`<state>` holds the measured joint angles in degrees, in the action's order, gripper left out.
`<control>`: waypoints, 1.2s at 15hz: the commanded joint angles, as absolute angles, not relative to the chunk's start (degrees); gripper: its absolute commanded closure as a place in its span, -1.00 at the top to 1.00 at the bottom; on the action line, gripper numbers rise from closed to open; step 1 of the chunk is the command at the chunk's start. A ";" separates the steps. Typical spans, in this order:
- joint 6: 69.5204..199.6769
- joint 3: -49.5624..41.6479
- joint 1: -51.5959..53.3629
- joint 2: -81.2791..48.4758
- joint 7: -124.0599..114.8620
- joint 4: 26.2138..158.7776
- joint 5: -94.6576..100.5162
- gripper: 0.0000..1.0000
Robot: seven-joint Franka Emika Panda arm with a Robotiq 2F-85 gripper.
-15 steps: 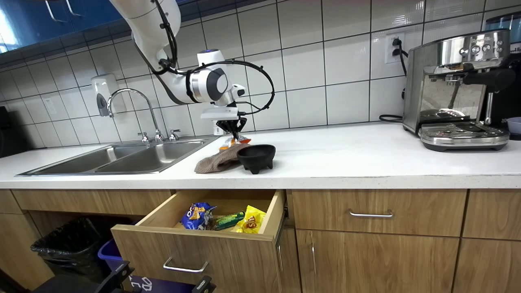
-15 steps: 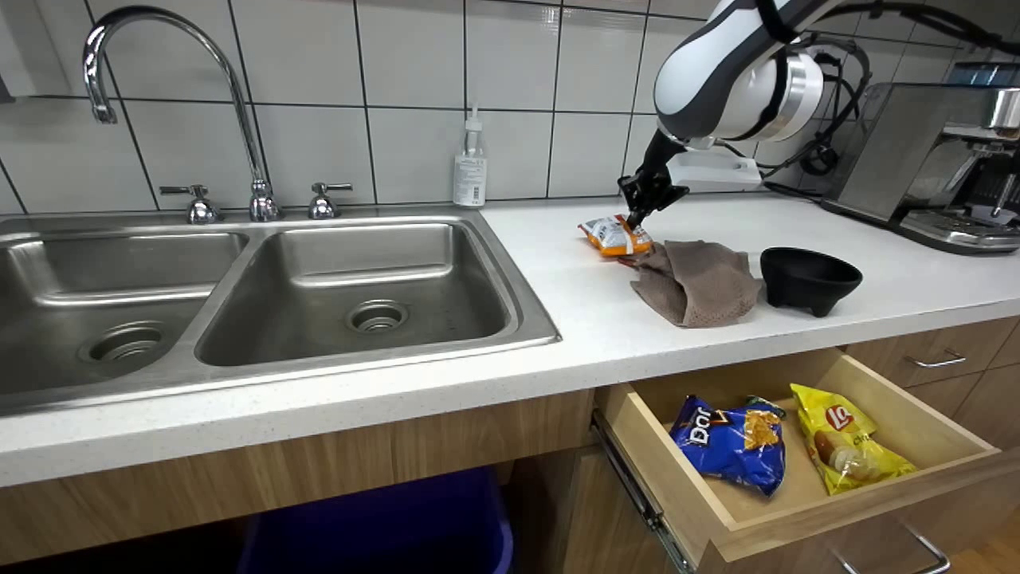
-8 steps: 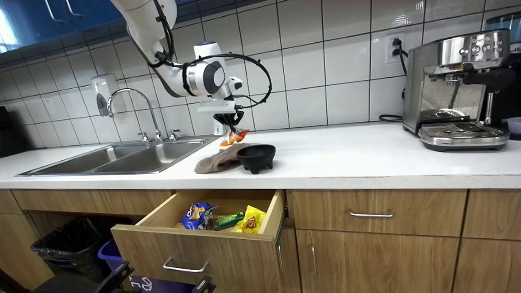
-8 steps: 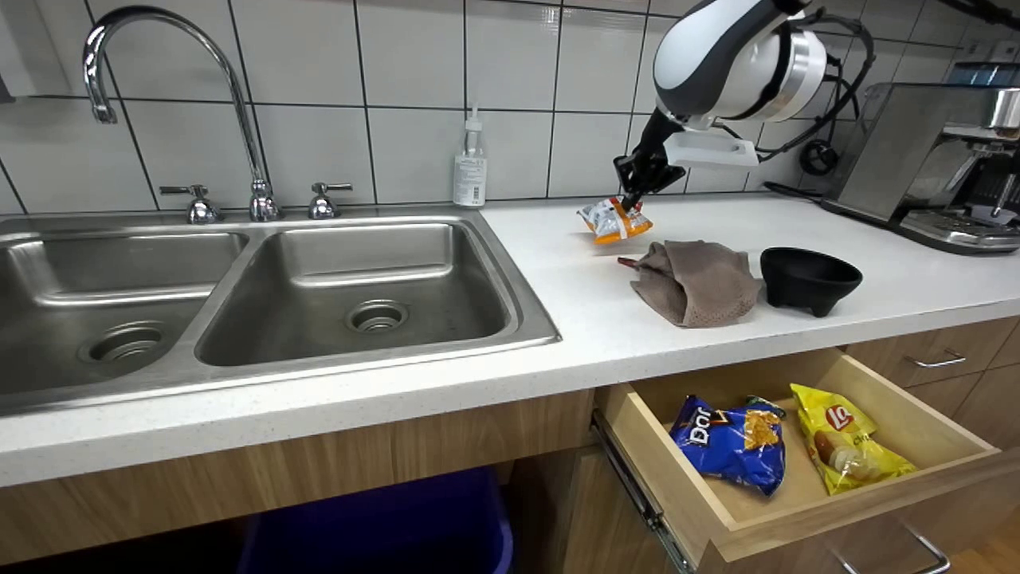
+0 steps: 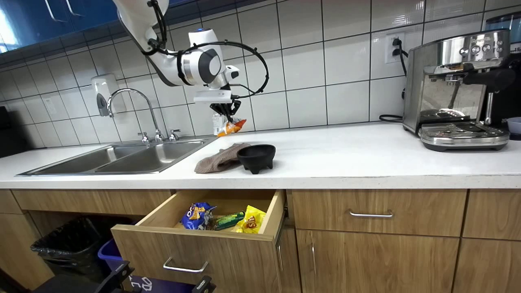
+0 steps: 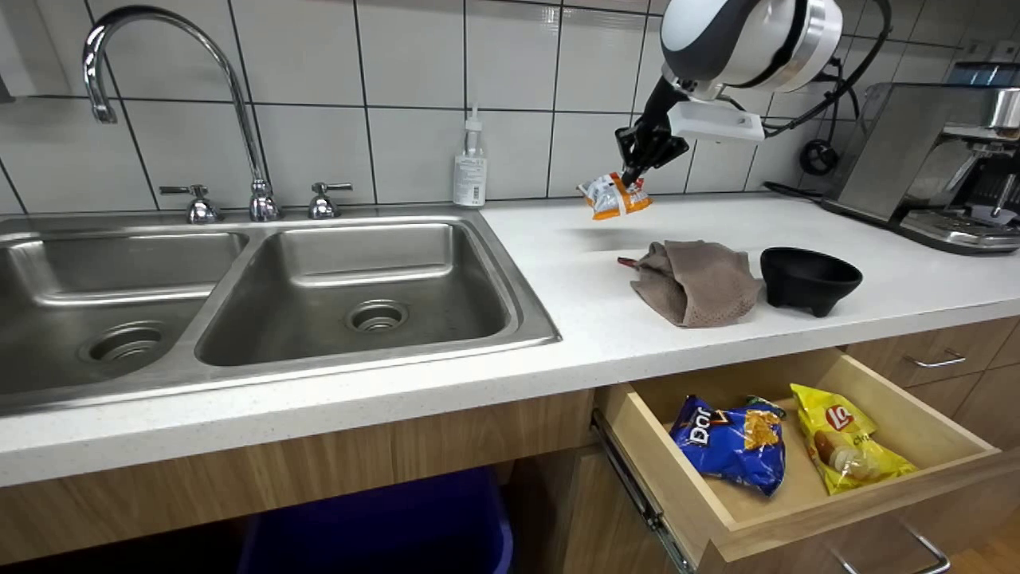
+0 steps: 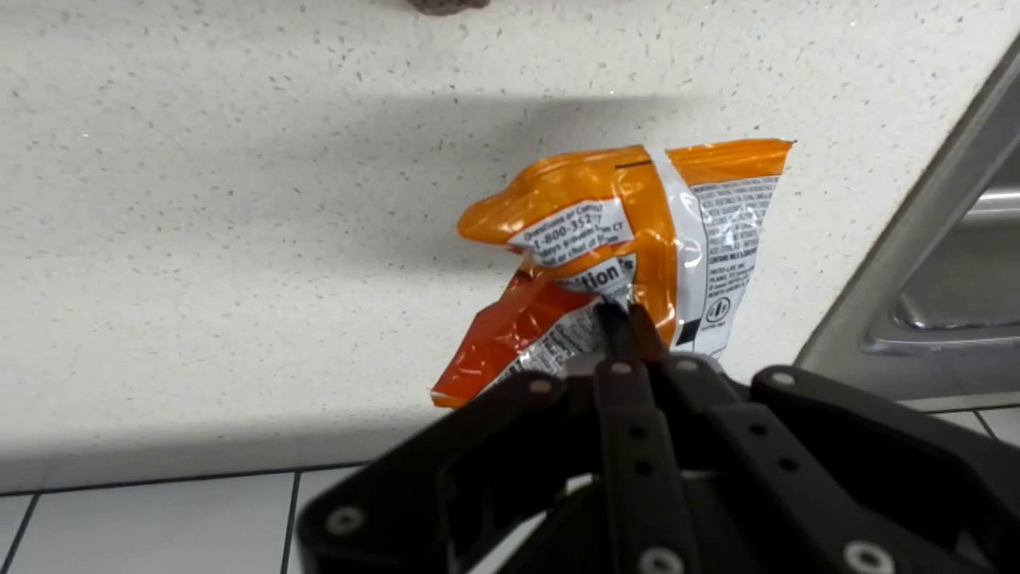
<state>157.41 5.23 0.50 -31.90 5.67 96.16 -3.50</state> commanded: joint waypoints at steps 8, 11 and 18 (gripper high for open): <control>158.58 4.00 0.26 -19.98 2.25 110.23 -4.35 -1.00; 159.04 3.44 0.42 -16.85 1.03 114.39 -4.30 -1.00; 161.07 2.55 0.91 -10.05 -2.40 123.81 -4.37 -1.00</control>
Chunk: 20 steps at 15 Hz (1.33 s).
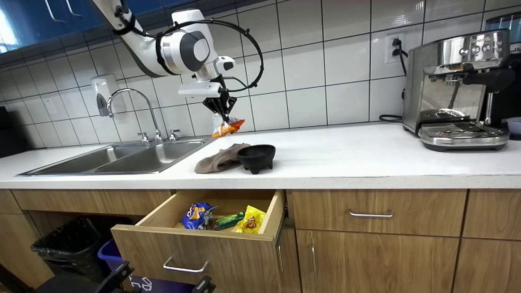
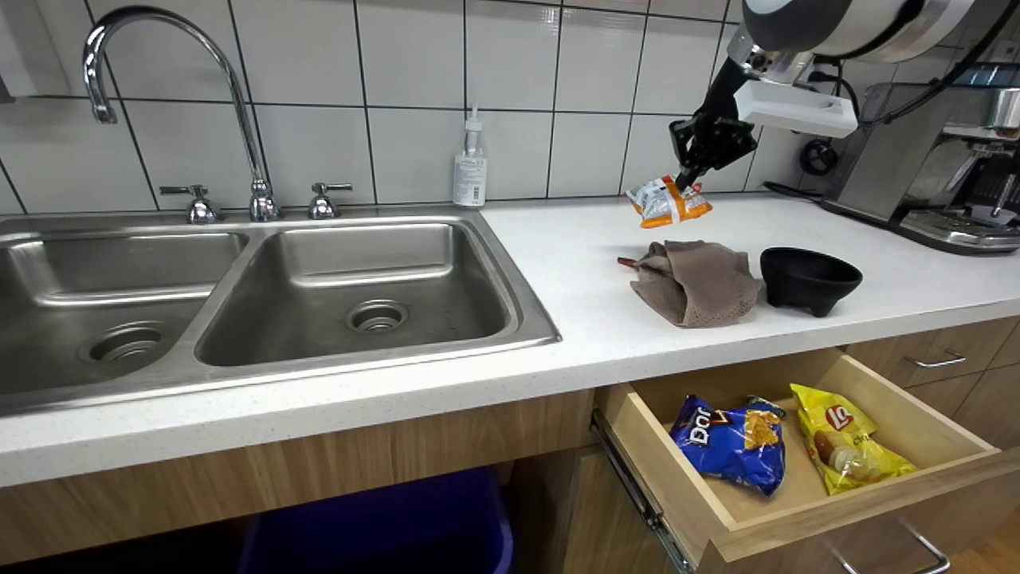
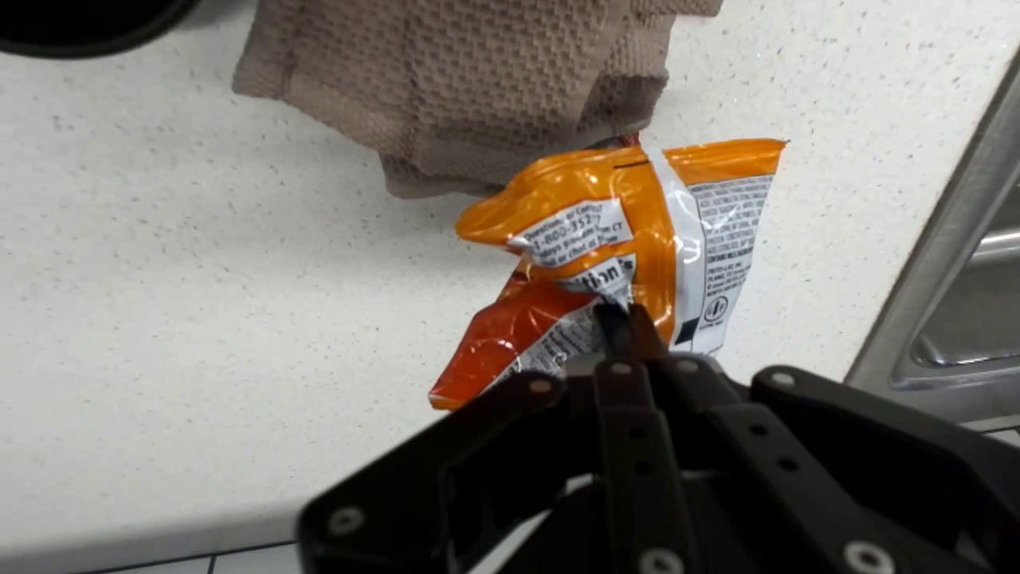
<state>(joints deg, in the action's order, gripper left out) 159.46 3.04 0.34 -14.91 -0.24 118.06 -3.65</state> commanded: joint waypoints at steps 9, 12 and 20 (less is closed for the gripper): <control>166.35 2.00 2.00 -0.44 -10.47 137.84 -3.09 -1.00; 166.95 2.38 1.76 2.75 -11.12 141.76 -3.53 -1.00; 165.84 1.32 1.75 13.59 -5.68 152.47 -5.74 -1.00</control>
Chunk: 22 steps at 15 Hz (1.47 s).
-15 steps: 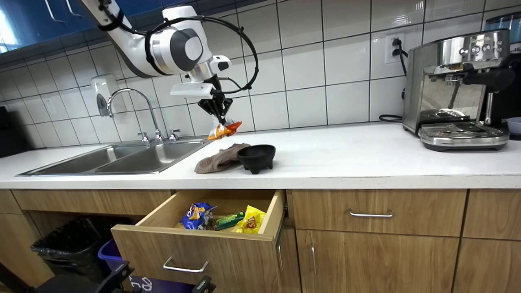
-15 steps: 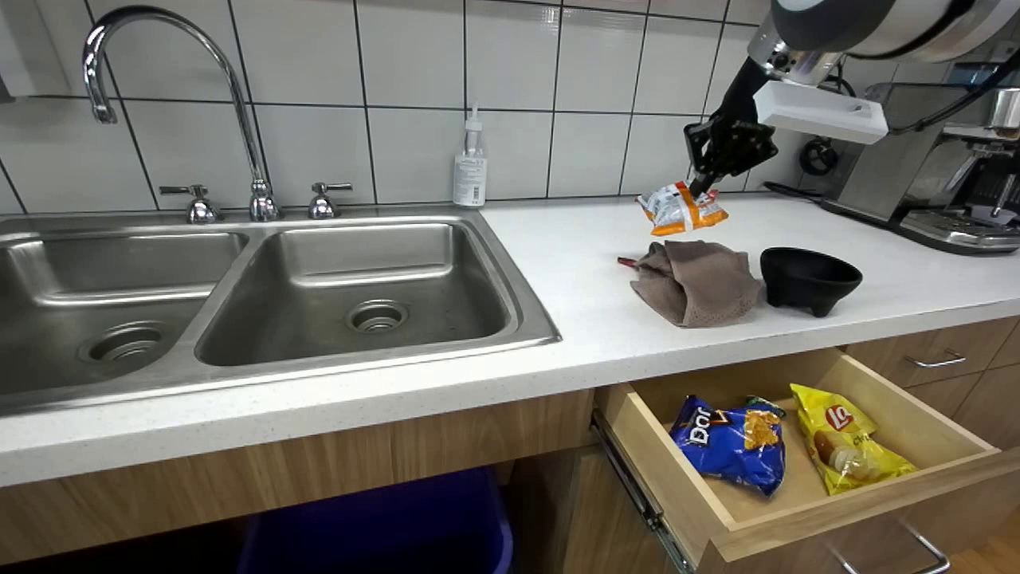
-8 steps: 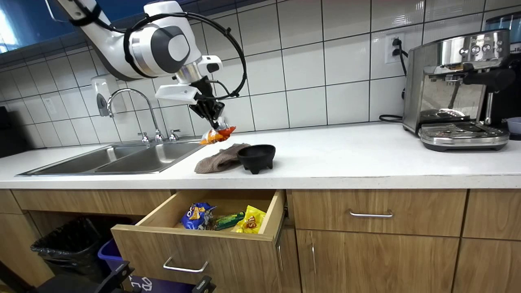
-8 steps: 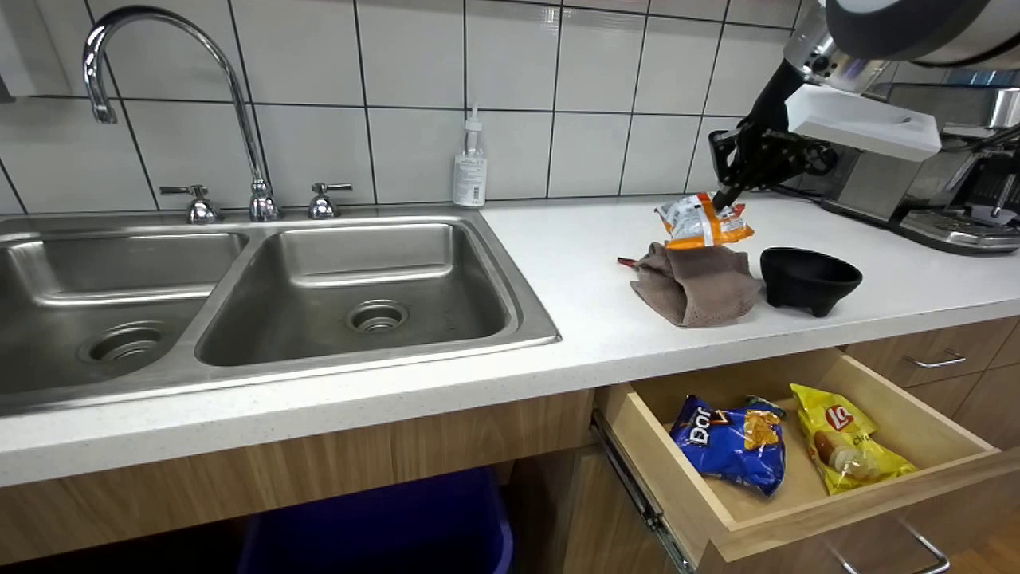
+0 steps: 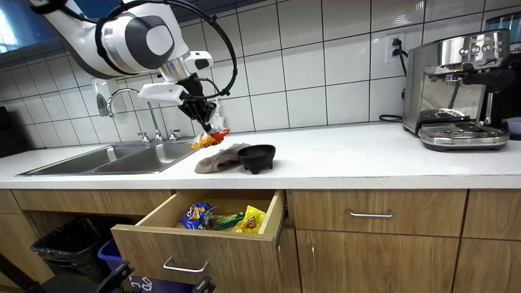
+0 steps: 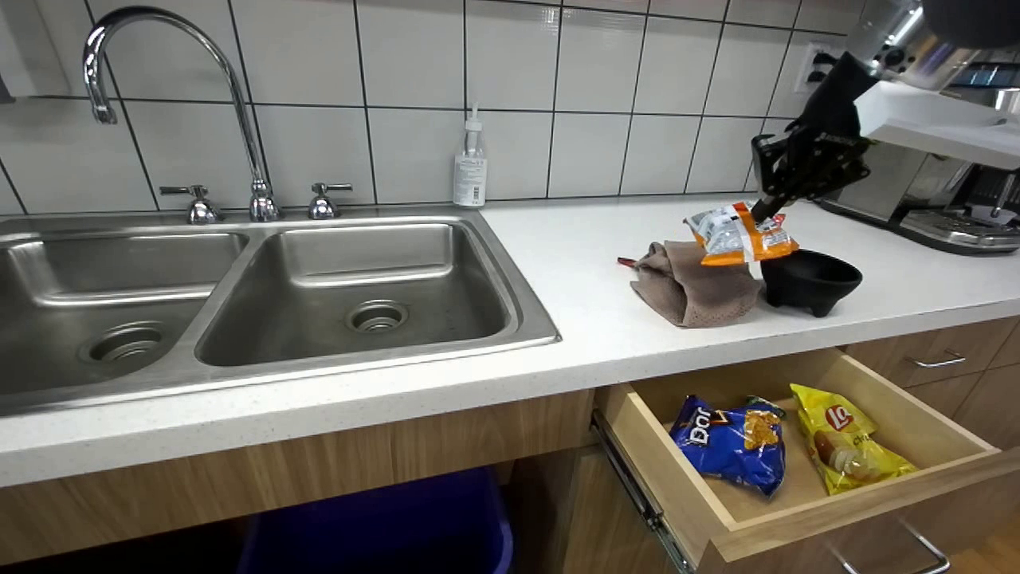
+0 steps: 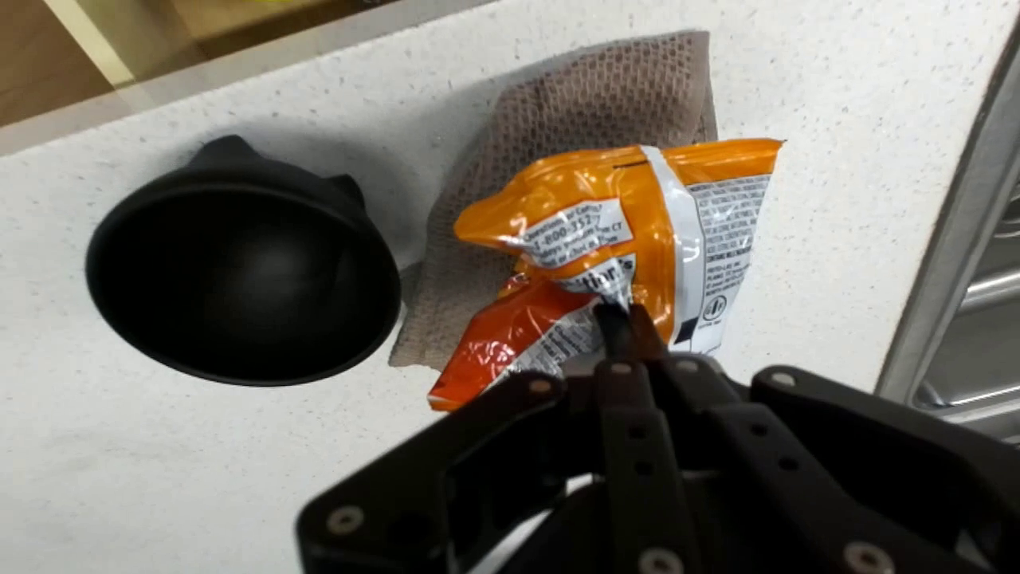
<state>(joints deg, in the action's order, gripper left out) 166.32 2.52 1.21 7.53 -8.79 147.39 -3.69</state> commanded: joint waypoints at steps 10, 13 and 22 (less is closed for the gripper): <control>164.28 -3.59 0.79 17.94 -2.50 160.30 -6.01 -1.00; 163.64 -3.69 0.32 15.65 -3.19 159.34 -5.59 -1.00; 163.75 -2.10 -1.04 7.79 -5.49 159.41 -2.61 -1.00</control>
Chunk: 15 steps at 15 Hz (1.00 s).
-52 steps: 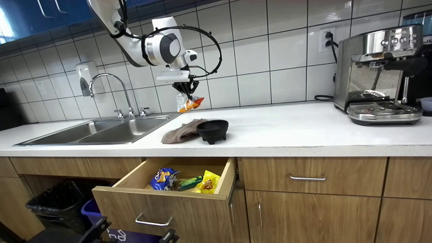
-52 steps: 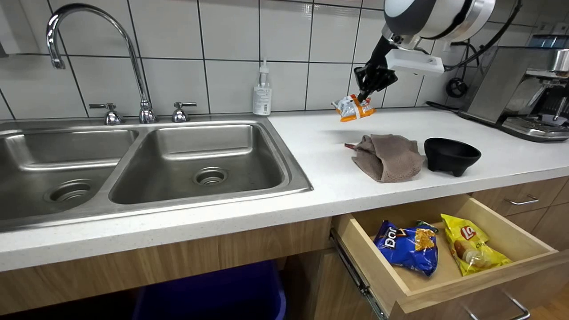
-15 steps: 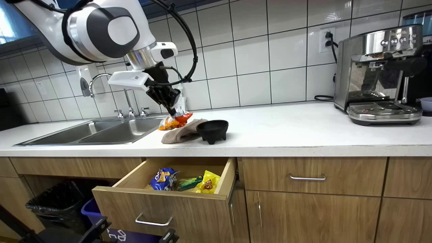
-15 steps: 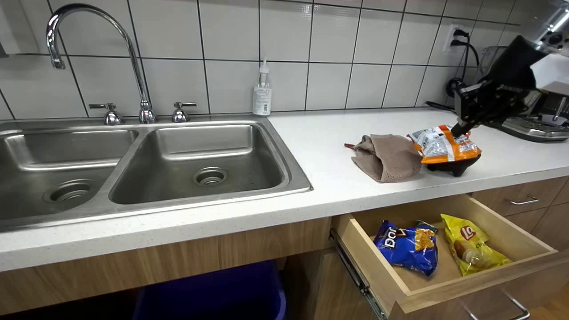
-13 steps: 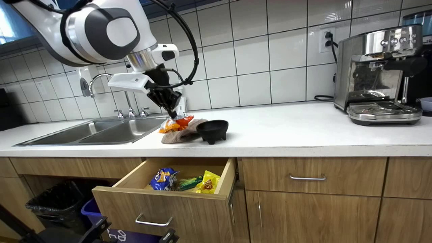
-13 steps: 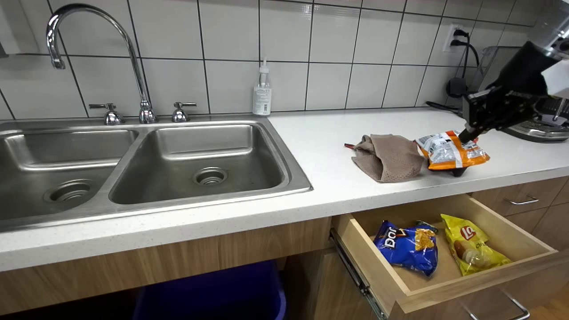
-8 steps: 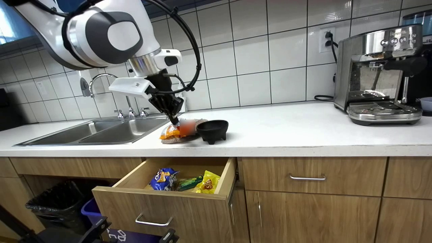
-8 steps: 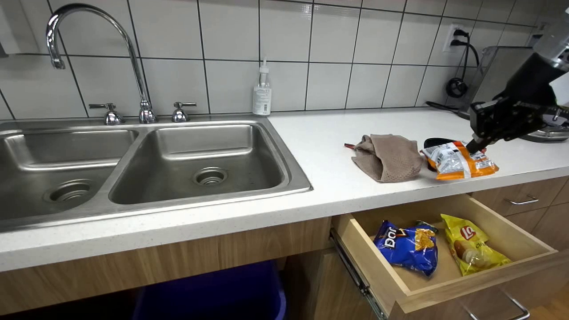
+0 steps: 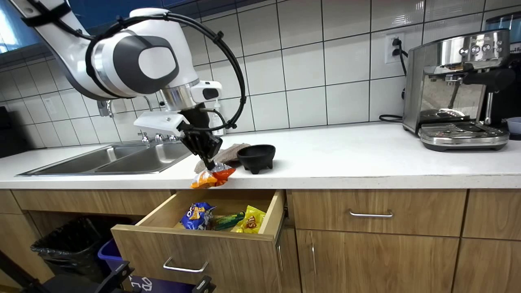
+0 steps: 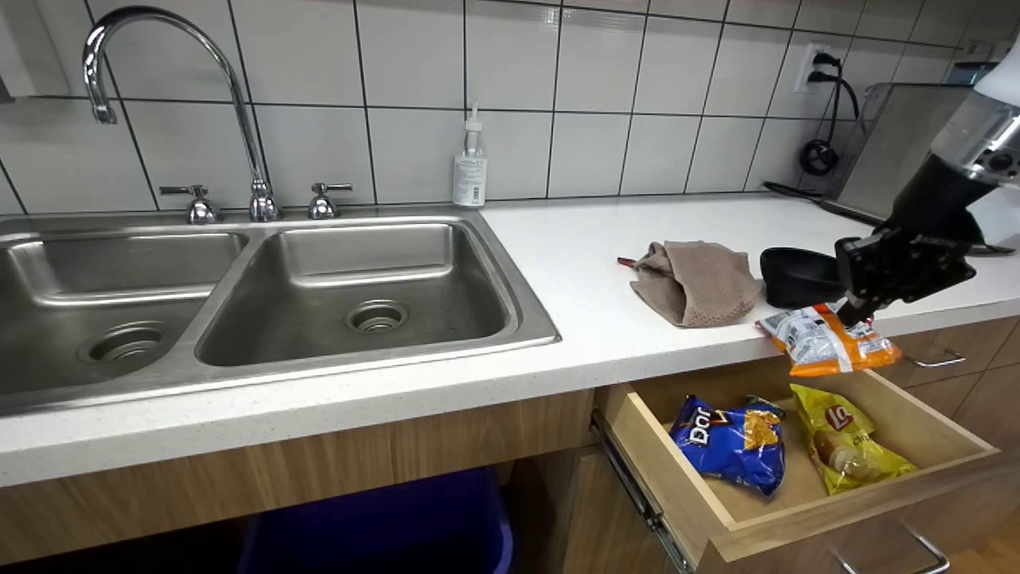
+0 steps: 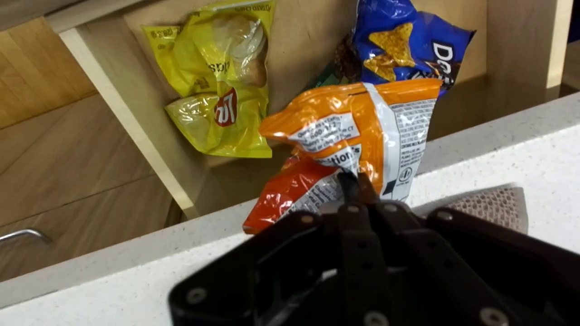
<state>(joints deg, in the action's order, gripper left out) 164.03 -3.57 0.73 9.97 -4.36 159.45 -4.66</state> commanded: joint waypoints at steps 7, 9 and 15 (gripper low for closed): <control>164.09 -2.40 -2.11 1.96 -8.85 159.39 4.66 -1.00; 163.92 -2.76 -2.15 0.90 -9.97 159.31 6.96 -1.00; 163.99 -3.31 -1.50 -0.80 -12.11 159.17 10.03 -1.00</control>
